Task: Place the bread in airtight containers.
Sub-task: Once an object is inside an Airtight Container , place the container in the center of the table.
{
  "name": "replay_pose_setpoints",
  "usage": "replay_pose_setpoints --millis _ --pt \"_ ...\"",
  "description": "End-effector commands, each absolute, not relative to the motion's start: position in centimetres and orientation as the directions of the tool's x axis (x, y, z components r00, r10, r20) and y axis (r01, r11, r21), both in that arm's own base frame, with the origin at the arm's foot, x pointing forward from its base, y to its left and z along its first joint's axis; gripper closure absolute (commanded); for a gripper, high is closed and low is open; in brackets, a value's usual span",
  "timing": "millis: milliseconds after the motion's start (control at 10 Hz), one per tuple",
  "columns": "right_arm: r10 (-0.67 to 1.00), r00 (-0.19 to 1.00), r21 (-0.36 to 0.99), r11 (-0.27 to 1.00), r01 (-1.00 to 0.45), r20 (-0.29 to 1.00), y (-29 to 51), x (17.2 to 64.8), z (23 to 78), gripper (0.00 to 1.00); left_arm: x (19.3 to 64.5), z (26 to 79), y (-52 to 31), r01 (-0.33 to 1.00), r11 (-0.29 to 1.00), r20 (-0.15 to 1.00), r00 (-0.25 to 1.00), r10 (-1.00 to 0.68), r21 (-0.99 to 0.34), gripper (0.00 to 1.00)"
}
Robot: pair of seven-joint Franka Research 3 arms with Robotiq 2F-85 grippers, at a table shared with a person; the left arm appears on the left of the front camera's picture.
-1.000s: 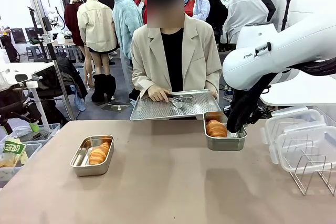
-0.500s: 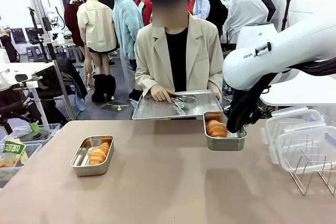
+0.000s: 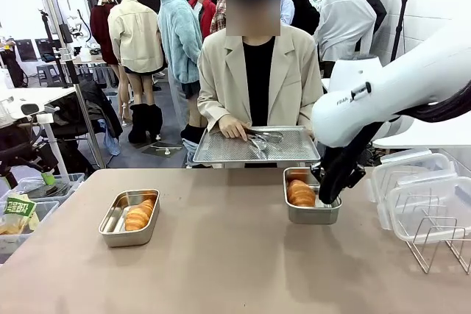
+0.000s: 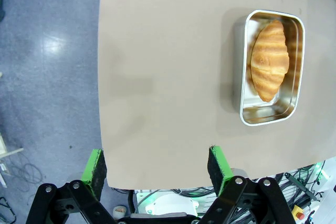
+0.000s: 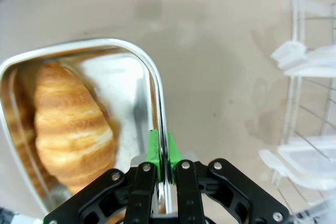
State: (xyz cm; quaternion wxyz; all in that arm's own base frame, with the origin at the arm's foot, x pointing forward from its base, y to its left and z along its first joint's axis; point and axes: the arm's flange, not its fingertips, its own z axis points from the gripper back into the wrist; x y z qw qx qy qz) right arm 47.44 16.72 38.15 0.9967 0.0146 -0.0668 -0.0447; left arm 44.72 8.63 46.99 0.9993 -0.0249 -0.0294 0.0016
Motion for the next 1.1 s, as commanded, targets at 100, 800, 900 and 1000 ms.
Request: replay_pose_setpoints --millis 100,800,900,1000 --pt "-0.078 0.985 0.009 0.997 0.078 0.154 17.6 49.2 36.0 1.00 44.7 46.9 8.7 -0.021 0.999 0.071 0.997 0.024 -0.038 0.00" --pt "-0.083 0.993 -0.029 0.996 0.086 0.089 17.9 50.7 33.4 0.82 44.7 46.9 8.7 -0.021 0.999 0.071 0.997 0.024 -0.038 0.00" --pt "-0.084 0.993 -0.028 0.996 0.086 0.085 17.8 50.6 33.5 0.62 44.7 46.9 8.7 -0.021 0.999 0.071 0.997 0.024 -0.038 0.00" --pt "-0.082 0.993 -0.026 0.996 0.085 0.087 17.8 50.5 33.7 0.43 44.7 46.9 8.7 -0.021 0.999 0.071 0.997 0.024 -0.038 0.00"
